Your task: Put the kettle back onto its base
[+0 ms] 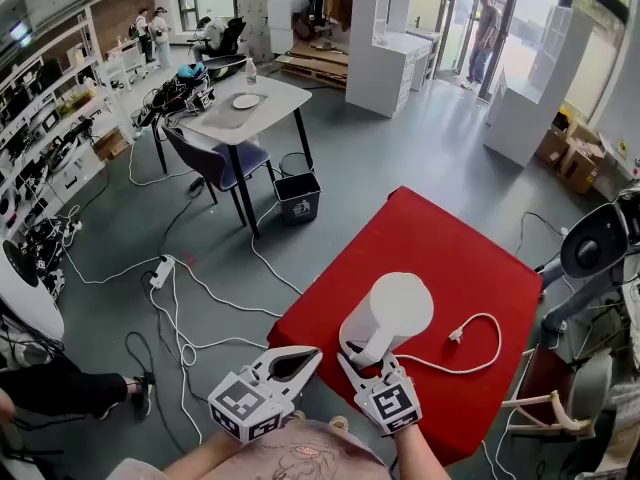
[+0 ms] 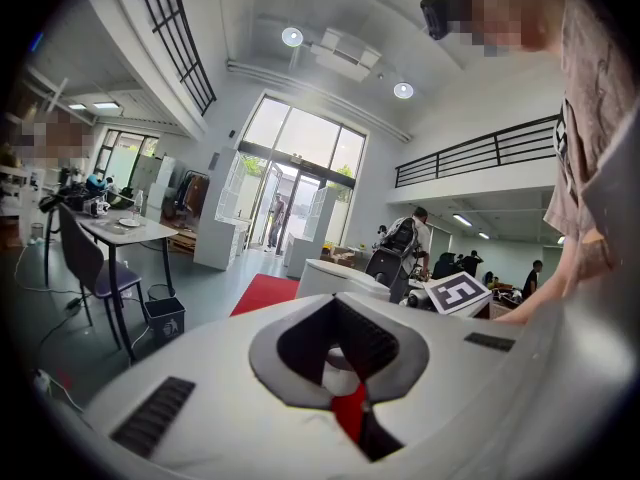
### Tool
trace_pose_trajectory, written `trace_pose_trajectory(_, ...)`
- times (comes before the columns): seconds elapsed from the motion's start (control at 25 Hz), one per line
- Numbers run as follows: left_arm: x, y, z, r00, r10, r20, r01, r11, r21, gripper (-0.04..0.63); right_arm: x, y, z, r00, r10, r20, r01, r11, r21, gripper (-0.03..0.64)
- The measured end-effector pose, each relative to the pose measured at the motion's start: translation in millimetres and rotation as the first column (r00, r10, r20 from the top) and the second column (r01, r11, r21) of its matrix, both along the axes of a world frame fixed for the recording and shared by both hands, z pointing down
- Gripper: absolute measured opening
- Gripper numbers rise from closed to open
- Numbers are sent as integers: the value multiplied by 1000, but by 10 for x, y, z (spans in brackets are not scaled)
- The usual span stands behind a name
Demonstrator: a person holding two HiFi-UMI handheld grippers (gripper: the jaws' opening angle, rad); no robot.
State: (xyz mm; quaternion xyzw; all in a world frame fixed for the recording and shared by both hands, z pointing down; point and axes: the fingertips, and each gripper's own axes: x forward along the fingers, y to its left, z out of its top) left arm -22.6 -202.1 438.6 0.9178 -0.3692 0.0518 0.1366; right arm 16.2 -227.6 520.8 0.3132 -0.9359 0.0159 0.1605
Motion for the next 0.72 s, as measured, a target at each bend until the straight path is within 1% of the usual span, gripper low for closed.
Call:
trace_pose_trajectory(0.28, -17, 10, 6, 1000, -4, -1, 4, 1000, -2, -9, -93, 100, 179, 996, -48, -74, 48, 999, 5, 111)
trace_pose_trajectory(0.52, -37, 26, 32, 1000, -7, -4, 7, 1000, -7, -9, -84, 105, 205, 998, -40, -51, 40, 999, 8, 107)
trace_pose_trajectory(0.72, -16, 51, 36, 1000, -5, -7, 5, 1000, -10, -9, -82, 135, 249, 998, -37, -52, 38, 999, 15, 110)
